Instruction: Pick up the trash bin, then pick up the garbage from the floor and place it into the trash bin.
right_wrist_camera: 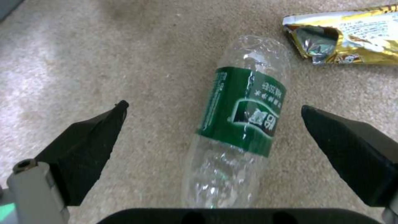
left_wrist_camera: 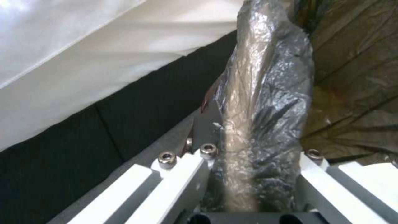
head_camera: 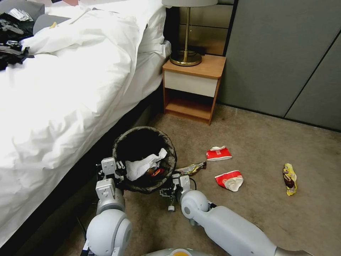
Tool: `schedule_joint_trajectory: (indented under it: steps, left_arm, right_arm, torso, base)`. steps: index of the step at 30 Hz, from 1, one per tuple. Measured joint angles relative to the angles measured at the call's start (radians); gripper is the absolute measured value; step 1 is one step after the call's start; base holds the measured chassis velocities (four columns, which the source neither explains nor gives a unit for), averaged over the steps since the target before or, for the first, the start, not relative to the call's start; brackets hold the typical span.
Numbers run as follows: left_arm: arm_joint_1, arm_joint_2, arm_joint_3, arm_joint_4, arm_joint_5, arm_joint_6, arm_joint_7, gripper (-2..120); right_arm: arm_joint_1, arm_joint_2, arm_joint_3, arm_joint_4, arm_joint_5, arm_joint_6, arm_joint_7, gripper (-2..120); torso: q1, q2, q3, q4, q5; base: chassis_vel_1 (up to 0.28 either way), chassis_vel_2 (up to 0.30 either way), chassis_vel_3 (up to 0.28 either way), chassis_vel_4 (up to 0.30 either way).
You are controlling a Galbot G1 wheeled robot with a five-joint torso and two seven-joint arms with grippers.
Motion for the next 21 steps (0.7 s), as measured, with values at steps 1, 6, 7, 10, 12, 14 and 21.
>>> schedule_joint_trajectory:
  steps: [1, 6, 7, 10, 12, 14, 21]
  left_arm:
    - [0.0, 0.0, 0.0, 0.0, 0.0, 0.0, 0.0, 0]
    - [0.008, -0.004, 0.001, -0.002, 0.008, -0.003, 0.0, 0]
    - [0.009, -0.004, 0.002, -0.002, 0.009, -0.004, 0.0, 0]
    - [0.013, -0.004, 0.002, -0.005, 0.011, -0.004, 0.001, 0]
    - [0.014, -0.003, 0.001, -0.007, 0.011, -0.005, 0.001, 0]
    - [0.015, -0.003, 0.0, -0.007, 0.011, -0.005, 0.001, 0]
    - [0.018, -0.007, 0.001, -0.008, 0.018, -0.006, 0.001, 0]
  right_arm:
    - [0.0, 0.0, 0.0, 0.0, 0.0, 0.0, 0.0, 100]
    - [0.005, 0.035, 0.024, -0.08, -0.039, 0.033, -0.023, 100]
    - [0.005, 0.039, 0.027, -0.089, -0.045, 0.036, -0.026, 100]
    - [0.004, 0.053, 0.044, -0.139, -0.077, 0.063, -0.05, 100]
    - [0.002, 0.064, 0.057, -0.178, -0.096, 0.076, -0.07, 100]
    - [0.002, 0.072, 0.065, -0.2, -0.108, 0.08, -0.081, 100]
    - [-0.008, 0.112, 0.099, -0.306, -0.176, 0.104, -0.117, 78]
  torso:
    - [0.0, 0.0, 0.0, 0.0, 0.0]
    - [0.0, 0.0, 0.0, 0.0, 0.0]
    - [0.0, 0.0, 0.0, 0.0, -0.0001]
    - [0.0, 0.0, 0.0, 0.0, -0.0001]
    - [0.0, 0.0, 0.0, -0.0001, 0.0]
    - [0.0, 0.0, 0.0, 0.0, 0.0]
    - [0.0, 0.0, 0.0, -0.0002, -0.0001]
  base:
    - [0.0, 0.0, 0.0, 0.0]
    - [0.0, 0.0, 0.0, 0.0]
    - [0.0, 0.0, 0.0, 0.0]
    - [0.0, 0.0, 0.0, 0.0]
    - [0.0, 0.0, 0.0, 0.0]
    - [0.0, 0.0, 0.0, 0.0]
    - [0.0, 0.0, 0.0, 0.0]
